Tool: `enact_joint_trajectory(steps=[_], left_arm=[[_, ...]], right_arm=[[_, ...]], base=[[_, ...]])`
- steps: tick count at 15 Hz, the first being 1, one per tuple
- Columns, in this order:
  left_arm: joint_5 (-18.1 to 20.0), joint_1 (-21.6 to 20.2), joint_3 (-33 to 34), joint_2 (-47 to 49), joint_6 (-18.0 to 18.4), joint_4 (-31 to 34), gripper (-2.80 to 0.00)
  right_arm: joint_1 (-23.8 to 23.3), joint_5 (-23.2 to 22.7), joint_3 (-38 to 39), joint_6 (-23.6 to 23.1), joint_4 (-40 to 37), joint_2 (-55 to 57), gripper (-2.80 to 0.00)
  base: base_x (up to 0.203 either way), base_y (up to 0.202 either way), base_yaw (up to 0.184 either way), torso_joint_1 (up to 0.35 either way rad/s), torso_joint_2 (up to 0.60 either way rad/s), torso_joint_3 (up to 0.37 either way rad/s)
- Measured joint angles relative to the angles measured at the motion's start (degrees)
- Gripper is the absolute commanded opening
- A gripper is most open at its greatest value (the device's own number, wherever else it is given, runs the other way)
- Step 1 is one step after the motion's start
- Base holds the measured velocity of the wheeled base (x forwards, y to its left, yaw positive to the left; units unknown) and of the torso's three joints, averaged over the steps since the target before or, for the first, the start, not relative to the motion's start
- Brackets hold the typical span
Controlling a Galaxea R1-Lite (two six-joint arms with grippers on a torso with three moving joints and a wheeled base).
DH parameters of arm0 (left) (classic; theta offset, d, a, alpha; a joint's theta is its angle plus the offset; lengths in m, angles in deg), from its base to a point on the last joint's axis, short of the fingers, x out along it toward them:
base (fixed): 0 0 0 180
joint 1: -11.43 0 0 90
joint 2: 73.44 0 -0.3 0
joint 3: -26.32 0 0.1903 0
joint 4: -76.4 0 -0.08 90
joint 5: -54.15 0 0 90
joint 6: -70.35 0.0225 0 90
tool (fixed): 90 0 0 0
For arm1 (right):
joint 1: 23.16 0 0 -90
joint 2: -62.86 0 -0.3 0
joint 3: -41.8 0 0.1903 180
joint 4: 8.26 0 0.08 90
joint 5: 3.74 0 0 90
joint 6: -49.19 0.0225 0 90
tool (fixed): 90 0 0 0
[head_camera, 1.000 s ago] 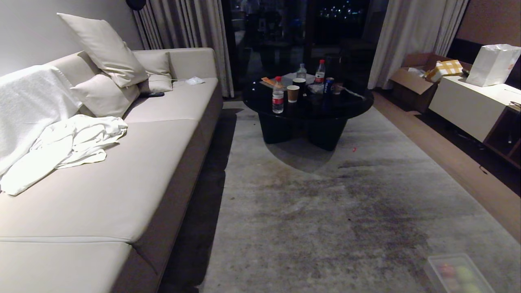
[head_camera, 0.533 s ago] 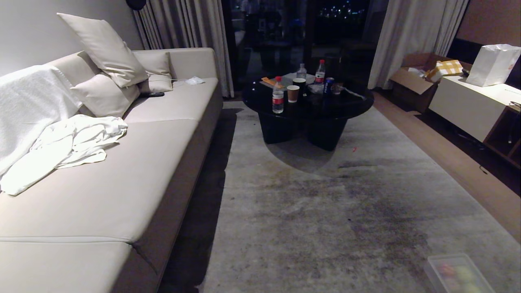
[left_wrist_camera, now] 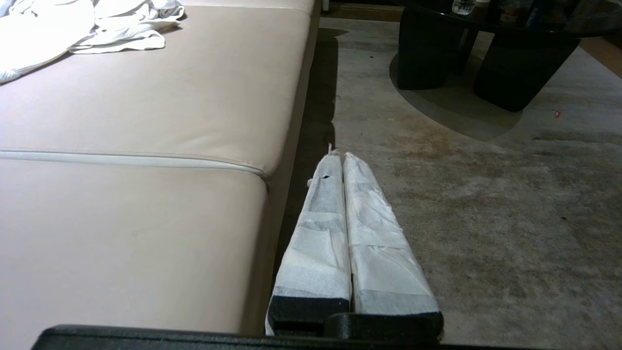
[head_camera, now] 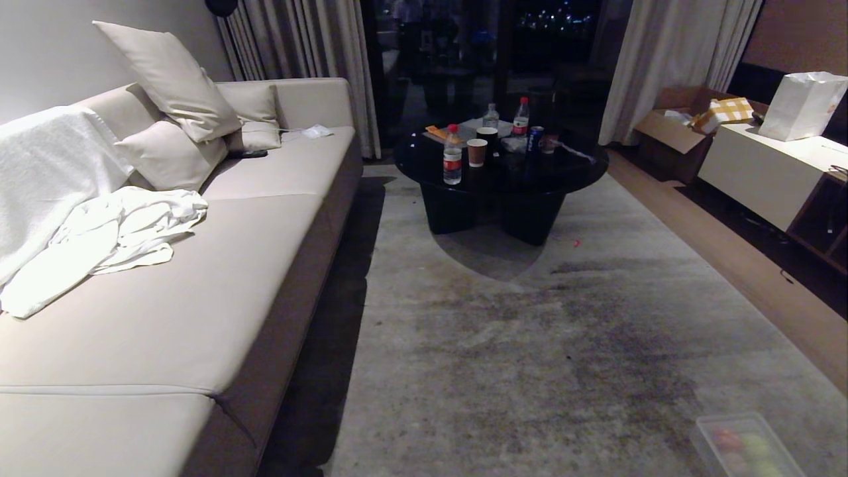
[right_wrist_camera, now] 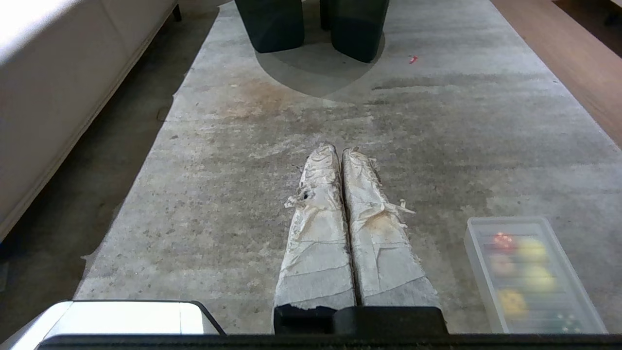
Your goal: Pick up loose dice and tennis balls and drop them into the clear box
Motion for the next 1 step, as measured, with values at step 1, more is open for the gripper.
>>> enact_joint_trajectory(steps=[1], left_arm=[[0.02, 0.0, 0.0, 0.0, 0.01, 0.0, -2.8]], right_arm=[[0.0, -0.06, 0.01, 0.0, 0.0, 0.0, -2.8]], base=[[0.0, 0.0, 0.0, 0.0, 0.0, 0.0]])
